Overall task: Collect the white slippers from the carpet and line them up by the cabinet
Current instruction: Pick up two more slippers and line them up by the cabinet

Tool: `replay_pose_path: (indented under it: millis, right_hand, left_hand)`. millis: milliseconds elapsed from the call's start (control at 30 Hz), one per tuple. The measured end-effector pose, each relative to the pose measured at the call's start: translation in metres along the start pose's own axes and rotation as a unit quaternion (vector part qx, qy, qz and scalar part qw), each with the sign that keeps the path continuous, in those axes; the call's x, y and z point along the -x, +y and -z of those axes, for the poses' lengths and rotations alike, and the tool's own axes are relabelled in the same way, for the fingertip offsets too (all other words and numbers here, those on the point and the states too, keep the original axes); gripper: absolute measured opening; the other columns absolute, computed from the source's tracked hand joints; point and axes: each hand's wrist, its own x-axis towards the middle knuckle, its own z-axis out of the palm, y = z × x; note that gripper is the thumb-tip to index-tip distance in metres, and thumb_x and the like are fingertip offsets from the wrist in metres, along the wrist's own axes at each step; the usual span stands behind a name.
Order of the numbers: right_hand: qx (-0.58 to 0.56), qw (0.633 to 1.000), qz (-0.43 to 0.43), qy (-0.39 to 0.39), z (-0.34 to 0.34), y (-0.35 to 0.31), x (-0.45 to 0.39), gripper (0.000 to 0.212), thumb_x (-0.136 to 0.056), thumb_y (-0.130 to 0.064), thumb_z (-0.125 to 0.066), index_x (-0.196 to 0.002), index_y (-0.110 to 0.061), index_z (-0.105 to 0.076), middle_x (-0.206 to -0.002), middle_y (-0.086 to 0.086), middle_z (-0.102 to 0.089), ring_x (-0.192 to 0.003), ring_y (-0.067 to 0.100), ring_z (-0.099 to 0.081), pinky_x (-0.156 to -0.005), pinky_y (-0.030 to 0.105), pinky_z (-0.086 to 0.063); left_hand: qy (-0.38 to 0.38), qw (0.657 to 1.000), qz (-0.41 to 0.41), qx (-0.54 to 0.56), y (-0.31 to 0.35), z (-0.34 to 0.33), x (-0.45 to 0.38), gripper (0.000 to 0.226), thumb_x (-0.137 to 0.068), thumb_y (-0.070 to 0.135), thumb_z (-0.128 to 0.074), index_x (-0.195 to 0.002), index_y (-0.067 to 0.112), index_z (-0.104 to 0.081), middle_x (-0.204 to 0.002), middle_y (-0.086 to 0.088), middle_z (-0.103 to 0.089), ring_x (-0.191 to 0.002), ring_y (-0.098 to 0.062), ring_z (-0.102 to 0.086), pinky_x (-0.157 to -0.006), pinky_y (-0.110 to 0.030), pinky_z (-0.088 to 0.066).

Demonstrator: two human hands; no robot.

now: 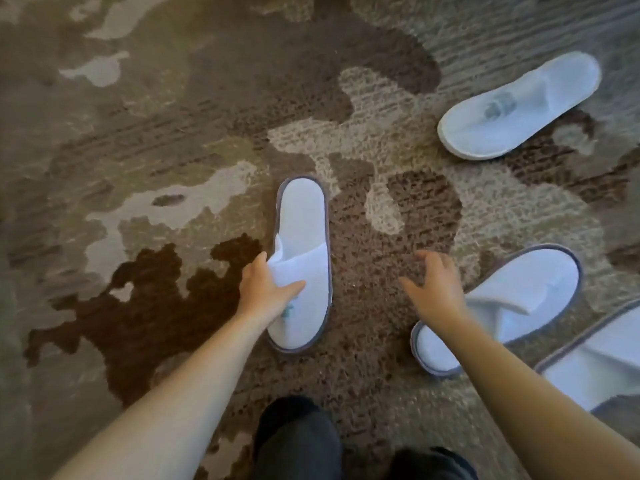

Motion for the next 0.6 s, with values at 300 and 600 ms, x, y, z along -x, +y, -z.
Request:
replay_pose_path:
  millis: [300,600]
  right_hand:
    - [0.117,0.990,0.071,-0.036,-0.014,0.027,-0.023,0.059,-0.087,-0.031,-0.053,-0.138,-0.017,-0.026,-0.149,0.007,-0.024,-0.137,0.029,-0.018,-0.112,0.042,-0.022]
    - [0.097,0.980,-0.070,0.162,0.042,0.082,-0.002,0.060,-0.086,-0.038,-0.051,-0.136,-0.020,-0.023,-0.152,0.009,-0.010,-0.138,0.026,-0.003,-0.112,0.049,-0.005]
  left_hand:
    - [0.069,0.997,-0.003,-0.033,0.004,-0.035,-0.026,0.082,-0.061,0.031,-0.079,-0.128,0.007,-0.038,-0.131,-0.018,-0.046,-0.119,-0.036,-0.045,-0.093,-0.041,-0.041]
    - [0.019,0.984,-0.139,0.110,0.059,-0.061,-0.010,0.036,-0.068,0.019,-0.072,-0.087,0.023,-0.043,-0.075,0.015,-0.048,-0.067,-0.004,-0.048,-0.053,-0.023,-0.035]
